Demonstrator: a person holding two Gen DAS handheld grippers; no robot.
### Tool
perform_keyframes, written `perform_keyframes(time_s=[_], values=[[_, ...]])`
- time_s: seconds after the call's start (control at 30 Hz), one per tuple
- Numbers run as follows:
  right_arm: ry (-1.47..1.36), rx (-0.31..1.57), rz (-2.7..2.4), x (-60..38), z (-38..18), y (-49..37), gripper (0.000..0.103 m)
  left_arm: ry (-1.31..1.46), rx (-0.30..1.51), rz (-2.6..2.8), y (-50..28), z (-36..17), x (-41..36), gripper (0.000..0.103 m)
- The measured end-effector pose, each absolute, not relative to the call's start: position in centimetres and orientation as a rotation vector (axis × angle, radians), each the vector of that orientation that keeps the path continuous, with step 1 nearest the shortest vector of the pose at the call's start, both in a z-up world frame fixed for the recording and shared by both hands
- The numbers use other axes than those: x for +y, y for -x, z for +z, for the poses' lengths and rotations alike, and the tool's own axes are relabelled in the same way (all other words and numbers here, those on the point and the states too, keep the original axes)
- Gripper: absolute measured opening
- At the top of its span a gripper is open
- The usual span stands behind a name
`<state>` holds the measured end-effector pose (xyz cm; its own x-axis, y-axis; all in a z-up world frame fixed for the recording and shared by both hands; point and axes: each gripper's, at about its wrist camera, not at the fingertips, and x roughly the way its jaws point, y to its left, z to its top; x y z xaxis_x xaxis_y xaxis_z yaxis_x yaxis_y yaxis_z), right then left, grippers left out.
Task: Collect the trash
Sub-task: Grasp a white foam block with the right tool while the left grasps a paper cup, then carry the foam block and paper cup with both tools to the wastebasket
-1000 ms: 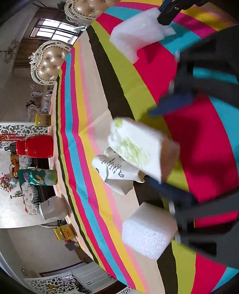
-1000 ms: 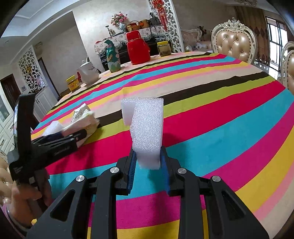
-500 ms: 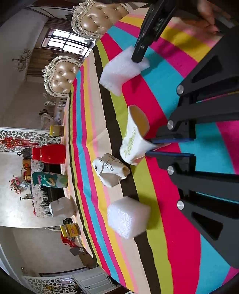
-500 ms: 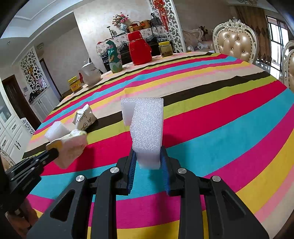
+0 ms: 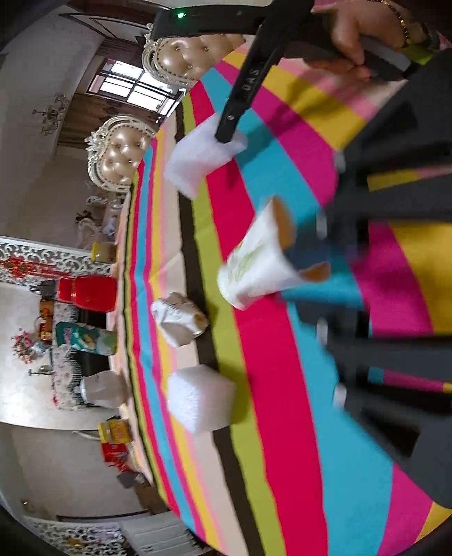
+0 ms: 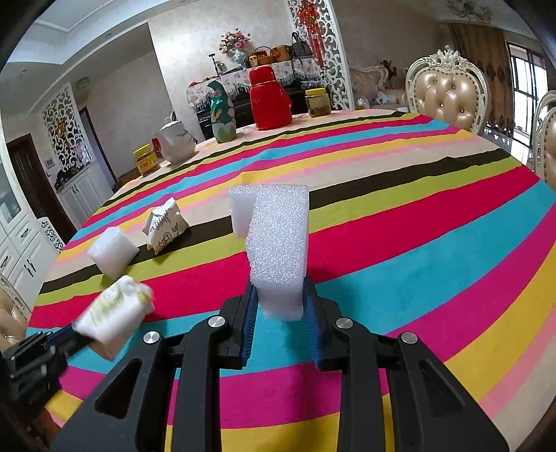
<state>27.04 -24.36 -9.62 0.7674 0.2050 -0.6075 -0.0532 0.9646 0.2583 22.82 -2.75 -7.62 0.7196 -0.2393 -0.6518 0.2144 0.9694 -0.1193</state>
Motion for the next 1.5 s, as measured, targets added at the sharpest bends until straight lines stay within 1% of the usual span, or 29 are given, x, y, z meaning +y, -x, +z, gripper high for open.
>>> perform_keyframes(time_s=[0.03,0.07,0.23,0.5,0.53,0.57,0.6,0.63,0.67,0.77,1.13,1.27,1.5], values=[[-0.237,0.685,0.141,-24.5,-9.6,-27.1,0.026,0.046,0.710,-0.254,-22.5,-7.5,-2.6,0.079],[-0.244,0.687,0.142,-24.6,-9.7,-27.1,0.026,0.051,0.685,-0.256,-22.1,-7.2,-2.6,0.085],[-0.273,0.691,0.144,-25.2,-9.8,-27.2,0.026,0.054,0.698,-0.287,-22.5,-6.7,-3.8,0.086],[-0.298,0.688,0.166,-25.5,-9.8,-27.2,0.026,0.048,0.796,-0.300,-24.6,-9.0,-6.9,0.086],[-0.309,0.689,0.168,-25.6,-9.9,-27.2,0.026,0.038,0.805,-0.296,-24.9,-9.3,-7.3,0.085],[-0.313,0.690,0.170,-25.7,-9.9,-27.2,0.026,0.031,0.822,-0.298,-25.1,-9.5,-7.6,0.081],[-0.314,0.691,0.171,-25.7,-9.9,-27.2,0.026,0.032,0.840,-0.314,-25.4,-9.7,-7.9,0.072],[-0.310,0.690,0.172,-25.6,-9.9,-27.2,0.026,0.030,0.864,-0.331,-25.7,-10.0,-8.2,0.053],[-0.302,0.689,0.173,-25.5,-9.8,-27.2,0.026,0.029,0.873,-0.336,-25.9,-10.2,-8.3,0.048],[-0.273,0.686,0.178,-24.9,-9.6,-27.1,0.026,0.052,0.850,-0.347,-25.6,-9.9,-7.8,0.039],[-0.229,0.659,0.246,-23.2,-8.6,-25.9,0.026,0.068,0.727,-0.264,-22.7,-7.1,-5.0,0.039],[-0.157,0.631,0.295,-21.4,-6.6,-23.7,0.026,0.063,0.690,-0.240,-21.7,-6.2,-4.2,0.039],[-0.078,0.610,0.303,-20.7,-5.3,-19.4,0.026,0.031,0.615,-0.236,-18.8,-4.9,-3.8,0.040]])
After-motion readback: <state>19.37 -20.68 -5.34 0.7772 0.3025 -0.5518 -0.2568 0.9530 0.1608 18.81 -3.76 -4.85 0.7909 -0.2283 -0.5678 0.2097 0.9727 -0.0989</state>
